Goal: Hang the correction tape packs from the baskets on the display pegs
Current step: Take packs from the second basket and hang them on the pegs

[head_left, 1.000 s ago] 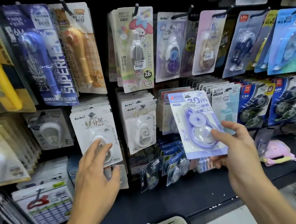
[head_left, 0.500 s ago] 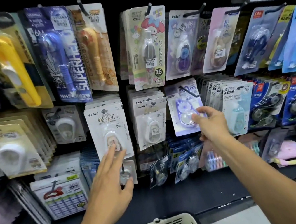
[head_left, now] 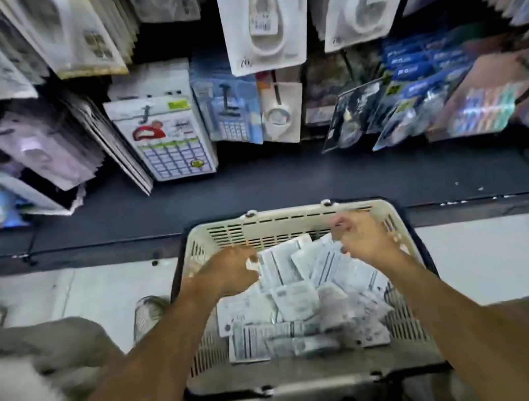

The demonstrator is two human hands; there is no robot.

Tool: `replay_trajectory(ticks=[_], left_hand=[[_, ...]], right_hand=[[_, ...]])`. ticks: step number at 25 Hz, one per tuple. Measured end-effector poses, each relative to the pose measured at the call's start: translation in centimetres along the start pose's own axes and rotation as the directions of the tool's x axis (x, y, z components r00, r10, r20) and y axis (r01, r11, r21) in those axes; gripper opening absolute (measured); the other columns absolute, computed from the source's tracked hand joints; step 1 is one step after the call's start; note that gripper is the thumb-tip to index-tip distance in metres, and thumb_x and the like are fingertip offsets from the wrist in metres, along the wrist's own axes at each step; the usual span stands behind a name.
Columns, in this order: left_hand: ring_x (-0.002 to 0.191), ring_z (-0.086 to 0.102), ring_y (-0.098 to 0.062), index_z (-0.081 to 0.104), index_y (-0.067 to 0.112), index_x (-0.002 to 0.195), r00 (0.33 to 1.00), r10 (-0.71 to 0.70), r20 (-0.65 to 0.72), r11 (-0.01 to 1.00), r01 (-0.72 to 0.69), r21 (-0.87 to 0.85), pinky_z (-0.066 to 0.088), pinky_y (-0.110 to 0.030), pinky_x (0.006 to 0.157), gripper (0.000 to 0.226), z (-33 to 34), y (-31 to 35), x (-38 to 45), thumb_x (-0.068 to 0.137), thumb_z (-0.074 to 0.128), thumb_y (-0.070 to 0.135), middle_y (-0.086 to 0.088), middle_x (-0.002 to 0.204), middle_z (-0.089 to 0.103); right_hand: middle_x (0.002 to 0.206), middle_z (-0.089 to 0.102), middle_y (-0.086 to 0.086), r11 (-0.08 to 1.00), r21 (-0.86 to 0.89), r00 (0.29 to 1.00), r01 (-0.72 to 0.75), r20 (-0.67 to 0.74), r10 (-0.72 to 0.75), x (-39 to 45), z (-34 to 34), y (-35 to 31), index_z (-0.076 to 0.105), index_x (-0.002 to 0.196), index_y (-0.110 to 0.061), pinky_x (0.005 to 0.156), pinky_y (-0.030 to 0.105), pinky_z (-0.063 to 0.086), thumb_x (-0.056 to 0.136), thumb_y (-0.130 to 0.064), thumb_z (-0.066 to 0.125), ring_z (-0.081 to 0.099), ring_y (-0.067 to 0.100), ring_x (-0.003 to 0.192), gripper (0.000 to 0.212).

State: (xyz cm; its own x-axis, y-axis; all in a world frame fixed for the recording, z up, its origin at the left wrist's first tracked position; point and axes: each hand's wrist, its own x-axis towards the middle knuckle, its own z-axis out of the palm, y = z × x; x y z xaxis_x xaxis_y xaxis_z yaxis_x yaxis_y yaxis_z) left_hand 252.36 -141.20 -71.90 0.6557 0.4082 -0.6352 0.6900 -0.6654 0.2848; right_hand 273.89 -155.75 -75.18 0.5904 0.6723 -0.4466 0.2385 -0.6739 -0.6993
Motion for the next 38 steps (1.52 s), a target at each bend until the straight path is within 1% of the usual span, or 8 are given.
replay_trajectory(ticks=[3, 8, 10, 17, 21, 25, 32, 38], left_hand=[[0.124, 0.057, -0.026, 0.063, 0.017, 0.131, 0.919, -0.153, 0.362, 0.975, 0.081, 0.205, 0.047, -0.032, 0.103, 0.037, 6.4, -4.4, -0.3, 0.095, 0.062, 0.025, -0.006, 0.141, 0.058], [0.090, 0.061, -0.018, 0.064, 0.021, 0.118, 0.986, -0.103, 0.134, 0.990, 0.115, -0.083, 0.046, -0.027, 0.077, 0.023, 7.6, -4.8, 2.6, 0.096, 0.060, 0.023, -0.006, 0.121, 0.067], [0.079, 0.064, -0.018, 0.061, 0.022, 0.124, 0.989, -0.091, 0.114, 0.988, 0.105, -0.116, 0.051, -0.029, 0.075, 0.029, 8.0, -4.2, 3.6, 0.095, 0.060, 0.021, -0.005, 0.117, 0.069], [0.116, 0.061, -0.026, 0.053, 0.022, 0.138, 0.995, -0.095, 0.003, 0.983, 0.095, -0.156, 0.050, -0.033, 0.090, 0.044, 8.1, -2.9, 7.2, 0.095, 0.062, 0.025, -0.008, 0.135, 0.063], [0.128, 0.056, -0.028, 0.047, 0.021, 0.143, 0.982, -0.168, -0.084, 0.930, 0.129, -0.345, 0.045, -0.035, 0.101, 0.041, 7.6, -1.9, 10.2, 0.103, 0.051, 0.028, -0.009, 0.148, 0.055], [0.145, 0.041, -0.028, 0.033, 0.027, 0.155, 0.994, -0.109, -0.028, 0.940, 0.094, -0.327, 0.034, -0.036, 0.117, 0.052, 8.2, -1.2, 12.2, 0.106, 0.042, 0.015, -0.008, 0.163, 0.034], [0.119, 0.061, -0.026, 0.051, 0.027, 0.145, 0.990, -0.112, -0.090, 0.971, 0.090, -0.220, 0.051, -0.035, 0.098, 0.065, 7.3, 0.0, 13.4, 0.085, 0.063, 0.003, -0.005, 0.146, 0.057], [0.101, 0.068, -0.022, 0.033, 0.050, 0.150, 0.985, -0.093, 0.143, 0.888, 0.147, -0.435, 0.060, -0.037, 0.083, 0.077, 7.8, -0.5, 14.3, 0.089, 0.056, 0.009, -0.006, 0.152, 0.043]], right_hand=[[0.131, 0.064, 0.006, 0.829, -0.515, 0.860, 0.216, 0.503, 0.088, -1.0, 4.6, 4.0, 0.069, 0.123, -0.017, 0.090, 0.027, 0.048, 0.094, -0.017, 0.065, 0.061, 0.024, 0.111, 0.030], [0.139, 0.057, 0.006, 0.793, -0.606, 0.996, 0.055, -0.026, -0.089, 1.9, 2.6, 4.5, 0.054, 0.137, -0.020, 0.104, 0.038, 0.044, 0.089, -0.018, 0.064, 0.049, 0.030, 0.129, 0.049], [0.151, 0.039, 0.005, 0.757, -0.652, 0.998, 0.034, 0.056, 0.003, 2.8, 2.1, 4.7, 0.040, 0.149, -0.021, 0.112, 0.046, 0.039, 0.084, -0.022, 0.072, 0.037, 0.033, 0.139, 0.072], [0.153, 0.042, 0.009, 0.945, 0.038, 0.940, -0.325, -0.092, 0.327, 3.2, 2.9, 6.8, 0.040, 0.148, -0.021, 0.109, 0.046, 0.045, 0.092, -0.041, 0.070, 0.051, 0.033, 0.131, 0.066], [0.093, 0.072, 0.002, 0.911, 0.164, 0.916, -0.378, -0.073, 0.394, 3.0, 3.1, 6.9, 0.056, 0.113, -0.020, 0.040, 0.016, 0.047, 0.084, -0.016, 0.079, 0.065, 0.010, 0.070, 0.038], [0.104, 0.078, 0.003, 0.937, 0.098, 0.932, -0.335, 0.183, 0.314, 2.3, 3.3, 7.9, 0.069, 0.093, -0.031, 0.069, 0.031, 0.064, 0.078, -0.006, 0.084, 0.074, 0.010, 0.075, 0.032], [0.143, 0.045, -0.016, 0.959, 0.063, 0.903, -0.276, 0.359, 0.237, 0.6, 5.0, 8.7, 0.025, 0.156, -0.025, 0.084, 0.013, 0.050, 0.074, -0.026, 0.088, 0.050, 0.005, 0.117, 0.104], [0.099, 0.072, -0.014, 0.889, 0.337, 0.918, -0.309, 0.349, 0.187, 1.0, 4.6, 8.3, 0.076, 0.096, -0.033, 0.104, 0.041, 0.047, 0.088, -0.040, 0.075, 0.065, 0.013, 0.105, 0.011]])
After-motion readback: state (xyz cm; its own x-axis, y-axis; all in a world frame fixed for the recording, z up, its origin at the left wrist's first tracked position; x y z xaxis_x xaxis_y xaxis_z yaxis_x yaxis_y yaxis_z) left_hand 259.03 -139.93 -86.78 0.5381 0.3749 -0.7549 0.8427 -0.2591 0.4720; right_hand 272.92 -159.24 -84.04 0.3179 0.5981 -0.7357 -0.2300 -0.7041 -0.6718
